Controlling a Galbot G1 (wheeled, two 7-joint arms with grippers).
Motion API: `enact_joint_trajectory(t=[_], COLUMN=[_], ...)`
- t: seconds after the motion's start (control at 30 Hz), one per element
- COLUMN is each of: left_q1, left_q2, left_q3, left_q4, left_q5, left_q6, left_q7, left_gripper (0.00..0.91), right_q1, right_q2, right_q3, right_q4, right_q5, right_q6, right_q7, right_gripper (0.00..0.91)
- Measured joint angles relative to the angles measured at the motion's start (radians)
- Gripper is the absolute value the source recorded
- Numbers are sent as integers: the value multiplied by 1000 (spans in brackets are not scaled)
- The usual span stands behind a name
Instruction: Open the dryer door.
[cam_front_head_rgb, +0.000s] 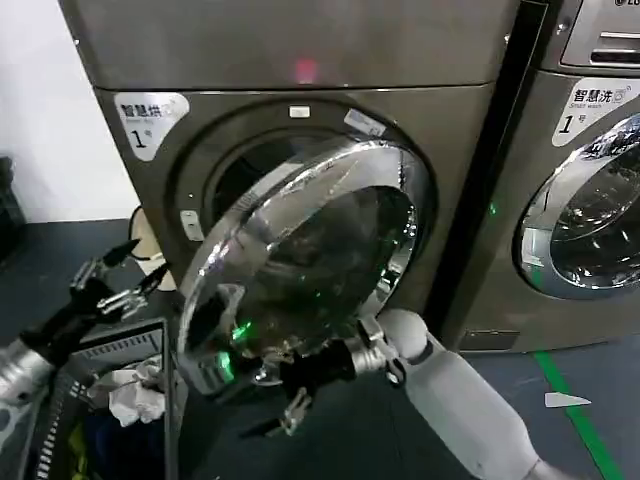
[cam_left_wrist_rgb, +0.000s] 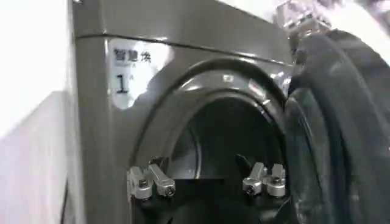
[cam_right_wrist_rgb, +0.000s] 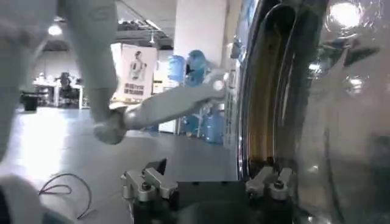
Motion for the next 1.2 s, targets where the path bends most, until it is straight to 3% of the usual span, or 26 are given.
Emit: enact_joint_trajectory(t=[0.2, 0.7, 1.2], left_q1=[-50, -151, -205], left_q2=[69, 157, 145], left_q3=[59, 264, 411], left_q4=[19, 77, 62], left_q5=[-56, -58, -38], left_q6=[29, 3, 9], left_q7=[-4, 41, 60], left_gripper=[907, 907, 907], right_q1=[-32, -154, -364], right_q2=[-56, -180, -76], right_q3=[31, 155, 612], right_q4=[32, 100, 123], right_q5=[16, 20, -66], right_q6=[3, 8, 2], right_q7=[-9, -48, 4], right_gripper=[907, 907, 907])
